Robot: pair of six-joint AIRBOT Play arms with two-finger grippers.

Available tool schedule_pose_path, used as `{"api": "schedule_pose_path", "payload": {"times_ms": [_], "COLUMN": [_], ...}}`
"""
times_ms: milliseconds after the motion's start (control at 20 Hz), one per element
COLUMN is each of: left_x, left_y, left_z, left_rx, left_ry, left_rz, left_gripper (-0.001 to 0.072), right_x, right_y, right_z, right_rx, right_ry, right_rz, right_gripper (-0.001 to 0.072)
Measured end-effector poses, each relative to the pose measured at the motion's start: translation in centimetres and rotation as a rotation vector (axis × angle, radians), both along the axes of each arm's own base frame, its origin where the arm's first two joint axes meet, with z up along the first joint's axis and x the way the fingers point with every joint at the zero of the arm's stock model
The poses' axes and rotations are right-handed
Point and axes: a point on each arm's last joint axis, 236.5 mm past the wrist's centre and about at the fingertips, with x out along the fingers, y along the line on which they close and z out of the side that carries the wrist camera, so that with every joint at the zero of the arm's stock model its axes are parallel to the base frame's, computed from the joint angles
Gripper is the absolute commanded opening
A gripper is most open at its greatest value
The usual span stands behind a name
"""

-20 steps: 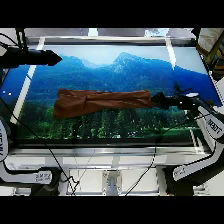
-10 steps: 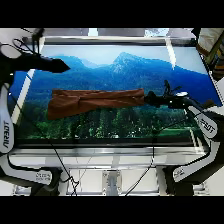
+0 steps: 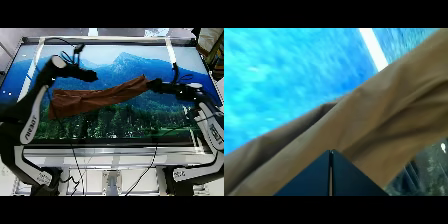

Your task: Fold the shirts.

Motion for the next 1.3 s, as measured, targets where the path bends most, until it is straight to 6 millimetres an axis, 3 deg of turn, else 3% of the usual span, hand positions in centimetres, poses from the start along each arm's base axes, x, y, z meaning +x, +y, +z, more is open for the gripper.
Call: {"api": "schedule_pose_path", "payload": {"times_ms": [450, 550, 800, 950, 1050, 1150, 1300], "left_x": [-6.7, -7.5, -8.9, -8.2, -5.9, -3.2, 0.6], "left_y": [-12.6, -15.2, -20.3, -21.6, -21.2, -19.1, -12.8], "left_z": [-9.3, -10.5, -11.9, -9.8, -5.7, -0.9, 6.3], "left_rx": [0.053, 0.046, 0.003, -0.033, -0.056, -0.025, 0.089], "left_ry": [0.155, 0.139, 0.094, 0.045, -0.047, -0.164, -0.316], "left_rz": [-0.128, -0.131, -0.101, -0.089, -0.081, -0.078, -0.027], "left_gripper": [0.0014, 0.0014, 0.0014, 0.0014, 0.0014, 0.0014, 0.0015], "right_x": [-4.6, -6.3, -10.7, -11.9, -12.2, -12.0, -11.2], "right_y": [-6.6, -6.8, -4.1, -3.1, -2.8, -2.6, -1.3], "right_z": [12.4, 14.4, 17.5, 18.8, 19.4, 19.8, 20.0], "right_rx": [-0.195, -0.204, -0.202, -0.2, -0.19, -0.188, -0.203], "right_ry": [-0.22, -0.238, -0.261, -0.287, -0.301, -0.315, -0.344], "right_rz": [-0.121, -0.129, -0.042, -0.022, -0.022, -0.035, -0.04], "right_gripper": [0.0024, 0.0024, 0.0025, 0.0025, 0.0024, 0.0024, 0.0025]}}
